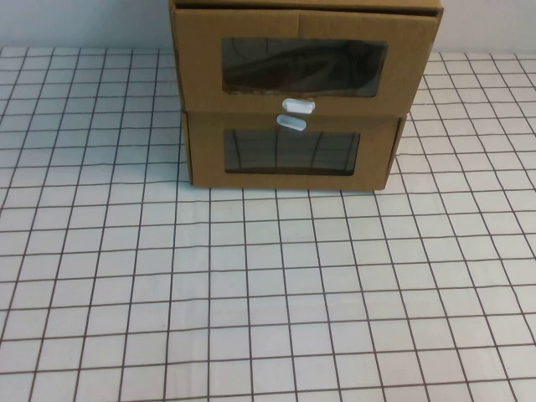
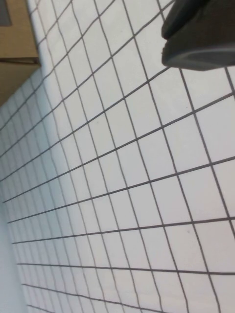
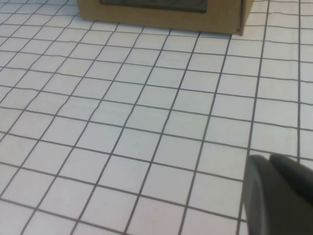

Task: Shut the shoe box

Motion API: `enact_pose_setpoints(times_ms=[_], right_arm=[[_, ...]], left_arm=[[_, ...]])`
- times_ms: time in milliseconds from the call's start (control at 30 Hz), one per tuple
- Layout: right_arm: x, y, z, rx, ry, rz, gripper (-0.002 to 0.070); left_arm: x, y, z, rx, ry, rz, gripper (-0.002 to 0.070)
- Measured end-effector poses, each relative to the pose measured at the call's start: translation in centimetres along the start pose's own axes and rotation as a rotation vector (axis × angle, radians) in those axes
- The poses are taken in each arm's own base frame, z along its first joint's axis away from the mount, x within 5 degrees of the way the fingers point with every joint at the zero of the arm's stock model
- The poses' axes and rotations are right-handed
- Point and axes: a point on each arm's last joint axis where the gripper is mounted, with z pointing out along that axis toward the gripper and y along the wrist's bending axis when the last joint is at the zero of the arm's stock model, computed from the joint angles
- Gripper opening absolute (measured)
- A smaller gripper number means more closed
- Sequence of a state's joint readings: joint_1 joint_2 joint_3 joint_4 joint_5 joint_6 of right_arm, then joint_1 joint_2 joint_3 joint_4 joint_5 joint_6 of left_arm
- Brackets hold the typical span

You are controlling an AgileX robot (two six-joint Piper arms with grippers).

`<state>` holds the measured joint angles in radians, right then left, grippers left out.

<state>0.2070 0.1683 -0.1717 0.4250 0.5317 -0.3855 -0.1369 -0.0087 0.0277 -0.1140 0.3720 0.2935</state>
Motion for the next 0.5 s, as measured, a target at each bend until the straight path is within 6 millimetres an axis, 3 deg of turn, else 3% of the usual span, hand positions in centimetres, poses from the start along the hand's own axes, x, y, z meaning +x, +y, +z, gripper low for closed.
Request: enact_pose_setpoints(times_ms=[500], right_arm=[[0.02, 0.01, 0.00, -0.001, 0.002, 0.000, -0.0014]], left_arm=[[0.18, -0.02, -0.01, 0.002, 0.020, 0.000, -0.0005]])
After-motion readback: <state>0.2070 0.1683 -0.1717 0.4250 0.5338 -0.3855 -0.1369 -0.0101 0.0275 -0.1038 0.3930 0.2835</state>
